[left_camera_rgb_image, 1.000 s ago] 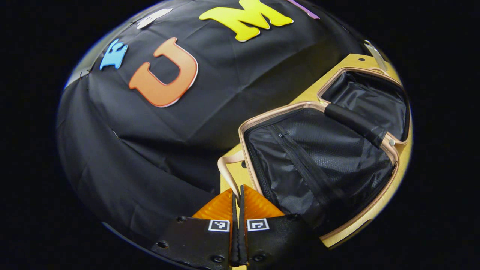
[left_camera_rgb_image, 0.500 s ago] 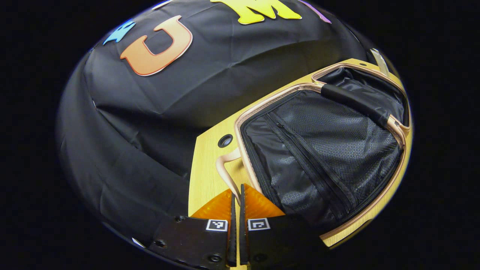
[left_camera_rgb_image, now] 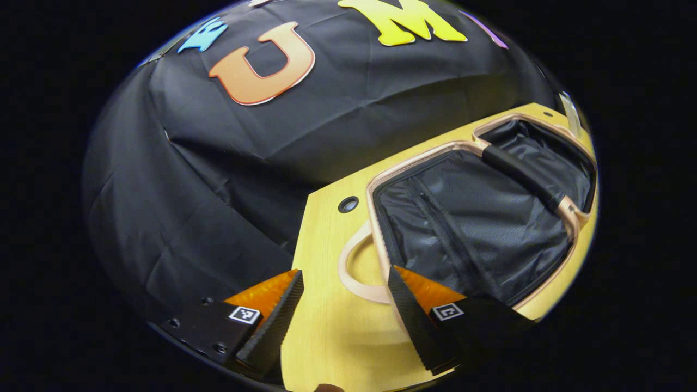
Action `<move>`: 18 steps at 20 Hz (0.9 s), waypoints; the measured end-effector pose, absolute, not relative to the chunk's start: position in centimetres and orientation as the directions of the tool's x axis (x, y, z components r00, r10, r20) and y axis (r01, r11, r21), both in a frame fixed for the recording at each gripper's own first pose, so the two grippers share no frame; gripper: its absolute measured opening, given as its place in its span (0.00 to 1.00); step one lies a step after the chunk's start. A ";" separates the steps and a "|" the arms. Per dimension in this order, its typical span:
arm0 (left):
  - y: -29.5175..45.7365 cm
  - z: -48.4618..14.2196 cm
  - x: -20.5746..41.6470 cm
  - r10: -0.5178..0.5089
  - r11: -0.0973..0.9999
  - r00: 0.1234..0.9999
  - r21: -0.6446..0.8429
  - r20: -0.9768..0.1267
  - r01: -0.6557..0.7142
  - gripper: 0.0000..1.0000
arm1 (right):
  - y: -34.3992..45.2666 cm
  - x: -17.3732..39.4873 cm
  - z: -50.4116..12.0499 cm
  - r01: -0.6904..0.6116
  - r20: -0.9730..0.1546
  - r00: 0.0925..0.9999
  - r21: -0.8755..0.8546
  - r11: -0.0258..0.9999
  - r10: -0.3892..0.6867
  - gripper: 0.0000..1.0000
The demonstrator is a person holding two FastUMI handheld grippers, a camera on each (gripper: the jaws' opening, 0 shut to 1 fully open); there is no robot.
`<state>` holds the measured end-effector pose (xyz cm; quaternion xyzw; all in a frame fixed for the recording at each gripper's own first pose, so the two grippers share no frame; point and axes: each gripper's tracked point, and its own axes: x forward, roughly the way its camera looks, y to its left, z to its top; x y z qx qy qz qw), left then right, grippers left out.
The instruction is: First open the suitcase, pack the skin care products into it, and then close the suitcase.
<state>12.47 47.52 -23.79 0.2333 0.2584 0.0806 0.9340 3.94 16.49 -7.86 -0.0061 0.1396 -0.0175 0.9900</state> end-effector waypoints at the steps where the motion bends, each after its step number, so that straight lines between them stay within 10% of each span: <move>1: 46.5 -23.3 12.2 0.275 0.882 0.855 0.469 -0.439 -0.043 0.99 | 16.1 4.1 -7.9 0.029 -0.274 0.961 -0.020 0.999 -0.033 0.80; 18: 3.9 -19.7 10.8 -0.230 0.968 0.862 -0.016 -0.451 0.250 0.99 | 3.9 4.2 -15.4 -0.030 -0.372 0.928 0.005 1.000 0.029 0.80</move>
